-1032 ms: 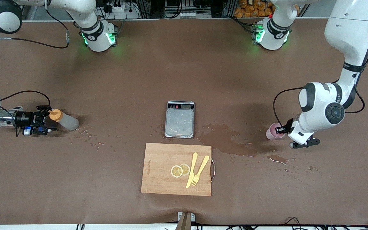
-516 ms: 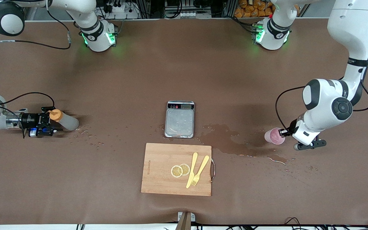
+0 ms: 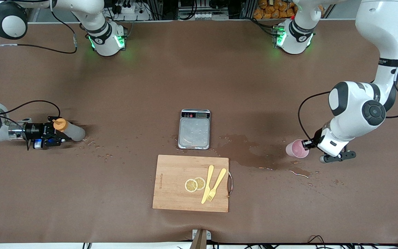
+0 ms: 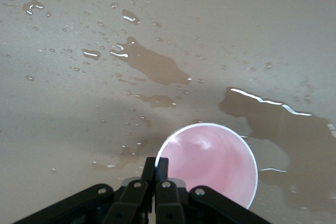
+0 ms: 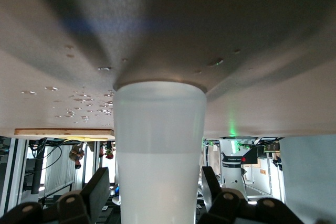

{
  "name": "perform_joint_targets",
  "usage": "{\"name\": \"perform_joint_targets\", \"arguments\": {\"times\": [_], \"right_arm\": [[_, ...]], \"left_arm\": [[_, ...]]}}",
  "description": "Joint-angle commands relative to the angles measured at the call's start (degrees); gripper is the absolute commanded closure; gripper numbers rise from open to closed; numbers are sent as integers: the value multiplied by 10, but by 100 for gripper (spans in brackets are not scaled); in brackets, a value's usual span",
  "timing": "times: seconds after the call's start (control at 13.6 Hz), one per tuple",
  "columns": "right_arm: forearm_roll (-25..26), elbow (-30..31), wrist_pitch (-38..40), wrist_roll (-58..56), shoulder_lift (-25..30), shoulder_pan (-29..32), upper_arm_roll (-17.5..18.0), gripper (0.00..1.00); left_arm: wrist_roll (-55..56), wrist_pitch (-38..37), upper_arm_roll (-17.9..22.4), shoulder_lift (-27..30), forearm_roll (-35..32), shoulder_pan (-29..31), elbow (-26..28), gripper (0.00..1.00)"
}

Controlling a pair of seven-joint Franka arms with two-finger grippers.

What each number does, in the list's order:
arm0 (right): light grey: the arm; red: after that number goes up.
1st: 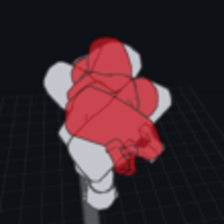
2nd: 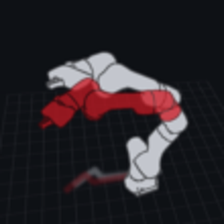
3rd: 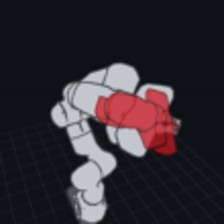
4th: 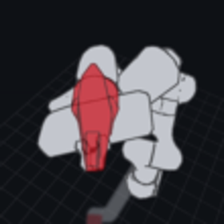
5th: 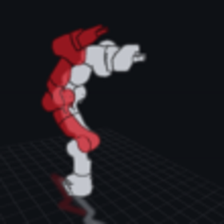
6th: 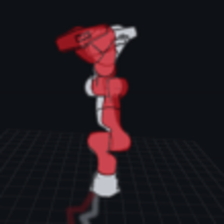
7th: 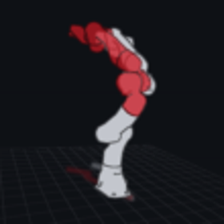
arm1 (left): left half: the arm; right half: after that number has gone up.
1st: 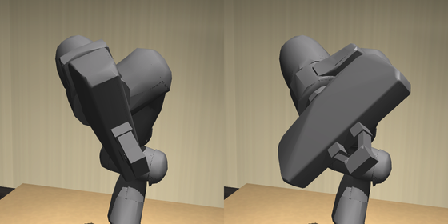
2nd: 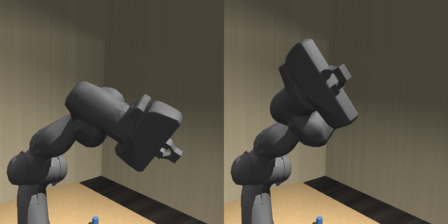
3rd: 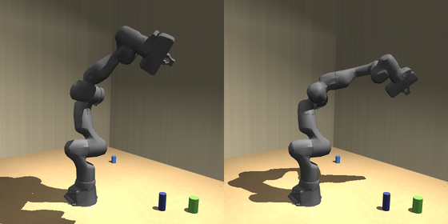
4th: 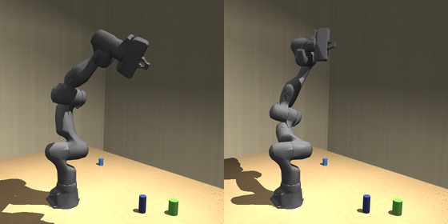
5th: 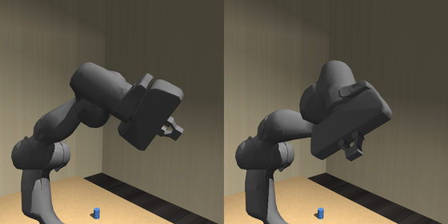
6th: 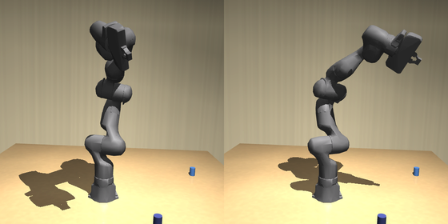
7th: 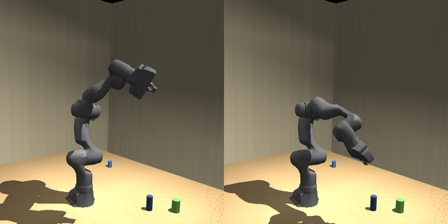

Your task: Add sauce to pink cup with both arms

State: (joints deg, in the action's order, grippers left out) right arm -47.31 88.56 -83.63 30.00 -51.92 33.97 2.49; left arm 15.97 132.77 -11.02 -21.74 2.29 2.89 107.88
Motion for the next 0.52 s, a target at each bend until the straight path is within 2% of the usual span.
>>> {"name": "perform_joint_targets", "arguments": {"times": [0.0, 0.15, 0.22, 0.44], "right_arm": [[-11, -7, 10, -4, -6, -7, -1, 28], [-11, -8, 12, -4, -6, -7, -1, 46], [-11, -10, 12, -3, -5, -7, -1, 51], [-9, -16, 13, 3, 5, -7, -2, 55]], "left_arm": [[75, -66, -33, 15, -5, 1, -42, 100], [148, -101, -64, 15, -5, 0, -71, 100], [182, -108, -82, 15, -5, 0, -75, 100], [307, -108, -143, 11, -5, -3, -98, 100]]}}
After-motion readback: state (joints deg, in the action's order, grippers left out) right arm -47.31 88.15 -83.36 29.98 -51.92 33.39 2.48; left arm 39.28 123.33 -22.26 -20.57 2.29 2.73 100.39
